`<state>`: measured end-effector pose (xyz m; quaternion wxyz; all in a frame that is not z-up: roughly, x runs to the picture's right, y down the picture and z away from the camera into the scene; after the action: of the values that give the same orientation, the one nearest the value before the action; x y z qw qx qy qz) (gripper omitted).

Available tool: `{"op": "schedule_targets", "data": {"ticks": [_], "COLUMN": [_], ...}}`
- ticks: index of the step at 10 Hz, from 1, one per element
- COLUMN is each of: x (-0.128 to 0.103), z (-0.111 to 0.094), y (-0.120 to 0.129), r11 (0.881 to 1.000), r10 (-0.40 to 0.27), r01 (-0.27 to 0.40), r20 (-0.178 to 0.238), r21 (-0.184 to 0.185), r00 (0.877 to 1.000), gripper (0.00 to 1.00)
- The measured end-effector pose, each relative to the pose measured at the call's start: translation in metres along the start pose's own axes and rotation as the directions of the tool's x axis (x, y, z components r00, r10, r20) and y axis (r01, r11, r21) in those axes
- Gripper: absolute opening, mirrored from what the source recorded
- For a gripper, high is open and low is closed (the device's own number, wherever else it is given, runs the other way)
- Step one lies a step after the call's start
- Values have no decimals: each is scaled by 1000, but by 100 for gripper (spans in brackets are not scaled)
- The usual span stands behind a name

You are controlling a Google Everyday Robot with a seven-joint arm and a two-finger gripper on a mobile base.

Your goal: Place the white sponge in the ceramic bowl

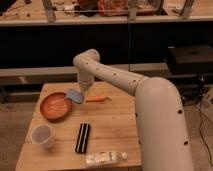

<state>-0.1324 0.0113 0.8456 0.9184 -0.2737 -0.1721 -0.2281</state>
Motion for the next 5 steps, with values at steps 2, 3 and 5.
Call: {"op": "schedule_targets", "data": {"ticks": [2, 3, 5], "x": [0, -7, -21], "z": [-4, -3, -5], "y": [-4, -8, -19], "r11": [1000, 1000, 999], "r10": [-12, -22, -37], "r01": [12, 22, 38], "r20": [-12, -13, -16], "r21": [6, 6, 10], "r00": [1000, 1000, 999], "gripper": [0, 0, 0]}}
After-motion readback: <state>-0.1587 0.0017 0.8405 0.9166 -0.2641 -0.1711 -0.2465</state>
